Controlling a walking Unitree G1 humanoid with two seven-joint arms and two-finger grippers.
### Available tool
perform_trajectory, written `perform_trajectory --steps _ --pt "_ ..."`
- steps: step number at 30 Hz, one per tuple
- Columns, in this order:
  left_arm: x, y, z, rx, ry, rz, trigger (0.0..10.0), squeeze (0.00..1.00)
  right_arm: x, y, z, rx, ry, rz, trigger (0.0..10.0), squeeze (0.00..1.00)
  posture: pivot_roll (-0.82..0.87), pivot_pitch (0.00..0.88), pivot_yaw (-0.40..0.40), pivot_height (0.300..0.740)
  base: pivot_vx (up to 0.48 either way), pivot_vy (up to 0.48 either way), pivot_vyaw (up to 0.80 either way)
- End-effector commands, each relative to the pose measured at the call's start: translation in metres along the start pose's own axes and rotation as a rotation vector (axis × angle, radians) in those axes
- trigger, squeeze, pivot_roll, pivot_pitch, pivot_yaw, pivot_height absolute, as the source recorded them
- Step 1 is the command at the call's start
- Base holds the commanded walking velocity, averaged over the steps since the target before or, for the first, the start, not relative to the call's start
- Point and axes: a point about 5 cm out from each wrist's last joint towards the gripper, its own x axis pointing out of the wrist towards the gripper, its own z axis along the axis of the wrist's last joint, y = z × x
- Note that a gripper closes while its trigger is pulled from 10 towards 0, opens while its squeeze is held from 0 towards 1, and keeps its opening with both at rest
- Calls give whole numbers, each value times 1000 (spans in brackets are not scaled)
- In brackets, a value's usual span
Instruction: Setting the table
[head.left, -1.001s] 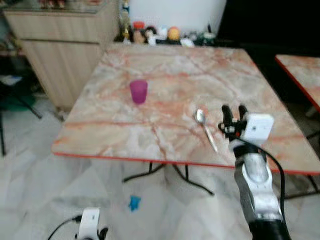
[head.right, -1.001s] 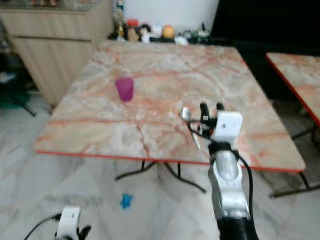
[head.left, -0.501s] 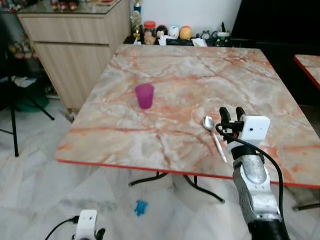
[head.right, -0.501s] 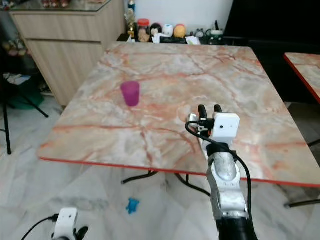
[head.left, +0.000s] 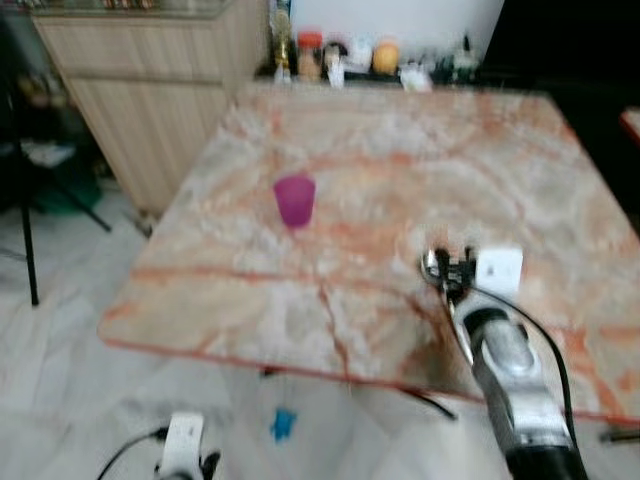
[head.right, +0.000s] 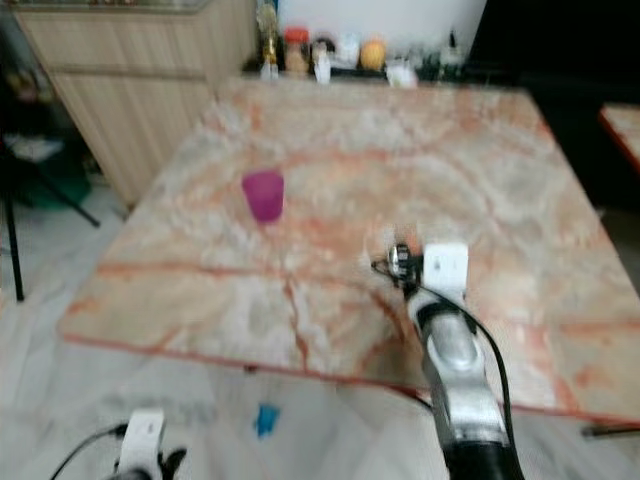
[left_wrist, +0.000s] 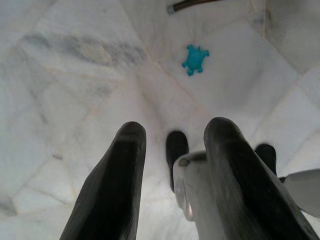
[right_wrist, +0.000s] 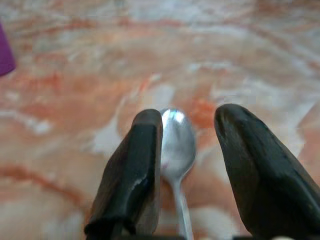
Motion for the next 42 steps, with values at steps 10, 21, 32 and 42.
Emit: perform_trajectory --steps 10,21,32,42 --pt "-2 3 -8 4 31 7 10000 0 12 5 -6 60 126 37 10000 1000 -12 62 -4 740 0 0 0" --pt "-3 3 -11 8 43 2 10000 0 7 7 -21 65 200 39 10000 0 -12 62 -3 740 0 0 0" --pt "-3 3 -13 5 47 5 10000 0 7 4 -29 99 230 28 10000 0 -8 63 -6 740 0 0 0" --pt "-3 3 -14 6 51 4 10000 0 4 -1 -39 151 260 13 10000 0 -11 67 -7 740 0 0 0"
